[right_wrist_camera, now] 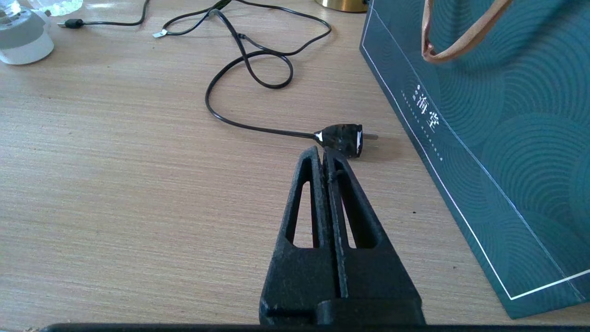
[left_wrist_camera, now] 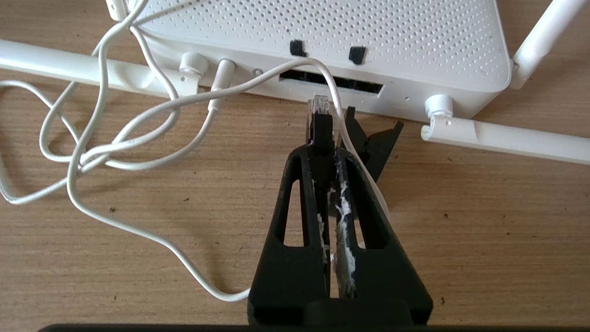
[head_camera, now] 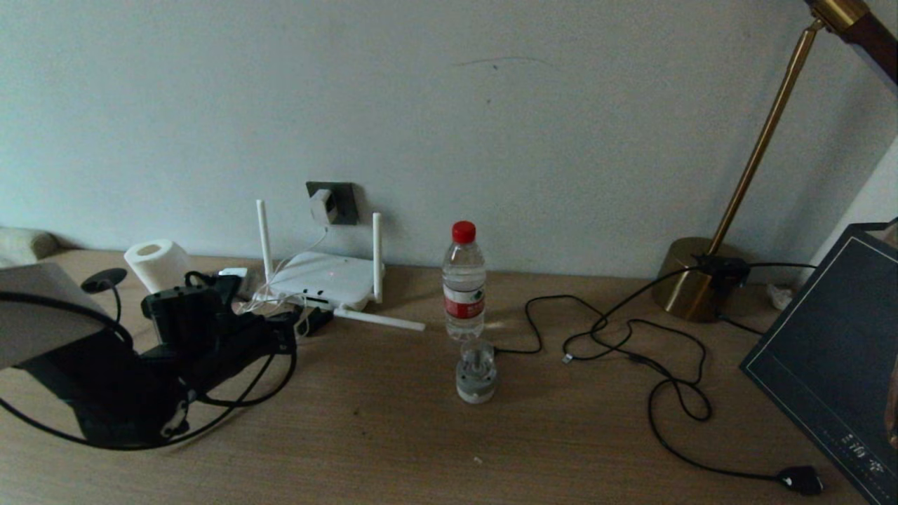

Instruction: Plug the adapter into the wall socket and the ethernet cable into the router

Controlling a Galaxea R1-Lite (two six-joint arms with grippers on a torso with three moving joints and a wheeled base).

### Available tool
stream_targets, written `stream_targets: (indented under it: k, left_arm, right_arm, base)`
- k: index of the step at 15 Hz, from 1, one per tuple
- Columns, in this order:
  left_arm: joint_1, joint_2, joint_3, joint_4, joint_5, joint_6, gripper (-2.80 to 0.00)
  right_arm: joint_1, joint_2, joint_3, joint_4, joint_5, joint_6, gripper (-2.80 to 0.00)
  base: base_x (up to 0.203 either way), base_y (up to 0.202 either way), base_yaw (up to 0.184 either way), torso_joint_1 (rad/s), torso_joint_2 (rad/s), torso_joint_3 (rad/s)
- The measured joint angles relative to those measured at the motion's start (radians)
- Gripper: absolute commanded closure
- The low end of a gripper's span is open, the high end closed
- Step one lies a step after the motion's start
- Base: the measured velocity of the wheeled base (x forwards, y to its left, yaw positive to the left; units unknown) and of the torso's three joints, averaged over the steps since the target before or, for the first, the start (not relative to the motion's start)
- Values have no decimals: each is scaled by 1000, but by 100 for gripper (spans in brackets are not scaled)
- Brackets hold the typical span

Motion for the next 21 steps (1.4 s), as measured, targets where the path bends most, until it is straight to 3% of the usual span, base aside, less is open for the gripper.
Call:
stream_targets:
  k: [11, 21]
  left_arm:
    - [3, 0, -11, 0, -5, 0, 0]
    - [38, 0, -30, 7, -110, 29, 0]
  right_arm:
    - [0, 0, 0, 0, 0, 0, 0]
    - [0, 0, 0, 0, 0, 0, 0]
  base:
    - [0, 0, 0, 0, 0, 0]
    - [0, 0, 0, 0, 0, 0]
